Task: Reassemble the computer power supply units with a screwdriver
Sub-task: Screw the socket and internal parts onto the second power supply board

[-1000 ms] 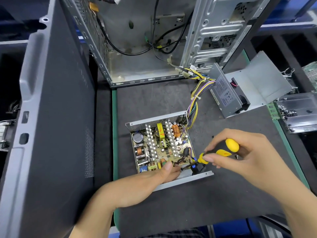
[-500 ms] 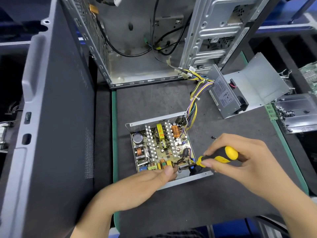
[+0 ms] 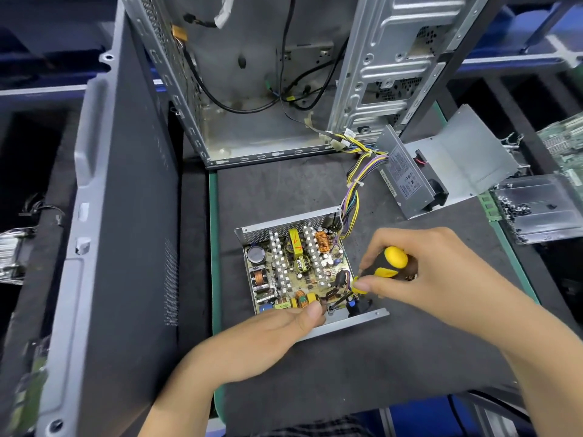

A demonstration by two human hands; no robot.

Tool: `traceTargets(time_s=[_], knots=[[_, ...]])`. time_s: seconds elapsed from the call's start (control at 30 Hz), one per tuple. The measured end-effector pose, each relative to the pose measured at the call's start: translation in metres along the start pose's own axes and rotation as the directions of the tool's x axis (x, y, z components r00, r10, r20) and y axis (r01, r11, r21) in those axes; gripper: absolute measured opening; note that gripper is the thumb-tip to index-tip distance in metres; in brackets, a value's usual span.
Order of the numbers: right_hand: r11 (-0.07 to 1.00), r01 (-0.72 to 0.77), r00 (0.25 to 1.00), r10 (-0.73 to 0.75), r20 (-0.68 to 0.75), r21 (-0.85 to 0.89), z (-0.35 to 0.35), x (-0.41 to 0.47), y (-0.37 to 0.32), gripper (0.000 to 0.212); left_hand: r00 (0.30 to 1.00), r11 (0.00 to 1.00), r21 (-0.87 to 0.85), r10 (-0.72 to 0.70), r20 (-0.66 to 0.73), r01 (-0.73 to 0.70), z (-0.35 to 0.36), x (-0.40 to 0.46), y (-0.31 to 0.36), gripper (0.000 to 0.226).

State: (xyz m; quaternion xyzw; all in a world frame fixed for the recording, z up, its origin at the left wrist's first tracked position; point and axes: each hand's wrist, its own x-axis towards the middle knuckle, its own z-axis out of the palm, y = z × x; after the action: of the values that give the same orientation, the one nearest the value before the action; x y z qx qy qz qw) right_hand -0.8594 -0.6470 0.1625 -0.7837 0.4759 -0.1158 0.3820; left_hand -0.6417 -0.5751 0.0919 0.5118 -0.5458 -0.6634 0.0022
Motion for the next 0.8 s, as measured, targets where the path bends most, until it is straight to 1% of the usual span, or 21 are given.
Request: traceTargets(time_s=[0.1, 0.23, 0.3, 0.43, 0.53, 0.63, 0.7, 0.8], knots=[[0.994, -0.005, 0.997, 0.014, 0.079, -0.110, -0.007, 0.000, -0.004, 0.016, 1.000, 1.000, -0.005, -0.007, -0.012, 0.007, 0.001, -0.001, 0.000, 0.078], [0.972, 0.020, 0.979, 0.028, 0.202, -0.233, -0.013, 0.005, -0.008, 0.010, 1.000, 1.000, -0.010, -0.004, -0.011, 0.004, 0.000, -0.001, 0.001, 0.074], [0.953, 0.042, 0.970, 0.033, 0.242, -0.299, -0.013, 0.009, -0.011, 0.008, 1.000, 1.000, -0.004, -0.017, -0.021, 0.017, -0.001, 0.000, 0.001, 0.075], [0.904, 0.059, 0.971, 0.047, 0.236, -0.424, -0.008, 0.017, -0.019, 0.006, 0.999, 0.999, -0.045, 0.002, -0.033, -0.004, -0.002, 0.002, -0.001, 0.076], [0.858, 0.064, 0.976, 0.053, 0.211, -0.509, -0.004, 0.020, -0.028, 0.014, 0.999, 0.997, -0.079, 0.017, -0.038, -0.020, 0.000, 0.003, -0.001, 0.072], [0.761, 0.112, 0.976, 0.036, 0.214, -0.639, 0.000, 0.023, -0.033, 0.024, 1.000, 0.993, -0.119, -0.006, -0.024, 0.004, -0.001, 0.003, 0.000, 0.067], [0.730, 0.130, 0.978, 0.016, 0.206, -0.671, 0.001, 0.026, -0.035, 0.028, 1.000, 0.989, -0.146, -0.019, -0.004, 0.019, -0.002, 0.003, 0.000, 0.066], [0.742, 0.124, 0.978, 0.019, 0.206, -0.659, 0.001, 0.025, -0.033, 0.031, 1.000, 0.984, -0.174, -0.029, 0.012, 0.031, -0.003, 0.003, -0.002, 0.066]])
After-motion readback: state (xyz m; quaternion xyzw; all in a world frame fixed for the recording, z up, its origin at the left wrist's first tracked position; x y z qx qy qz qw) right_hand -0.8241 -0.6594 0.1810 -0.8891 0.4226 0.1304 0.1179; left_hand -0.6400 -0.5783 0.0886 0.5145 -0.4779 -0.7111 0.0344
